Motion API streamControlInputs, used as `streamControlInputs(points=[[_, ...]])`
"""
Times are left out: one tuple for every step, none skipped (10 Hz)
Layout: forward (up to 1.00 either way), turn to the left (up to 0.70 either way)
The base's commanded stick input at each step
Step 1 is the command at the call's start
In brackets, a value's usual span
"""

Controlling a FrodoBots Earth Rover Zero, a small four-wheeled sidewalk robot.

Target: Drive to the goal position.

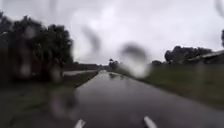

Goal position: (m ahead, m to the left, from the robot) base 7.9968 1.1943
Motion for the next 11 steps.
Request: streamControlInputs(points=[[0.85,0.00],[0.85,0.00],[0.85,0.00],[0.85,0.00],[0.85,0.00],[0.85,0.00],[0.85,0.00],[0.85,0.00],[0.85,0.00],[0.85,0.00],[0.85,0.00]])
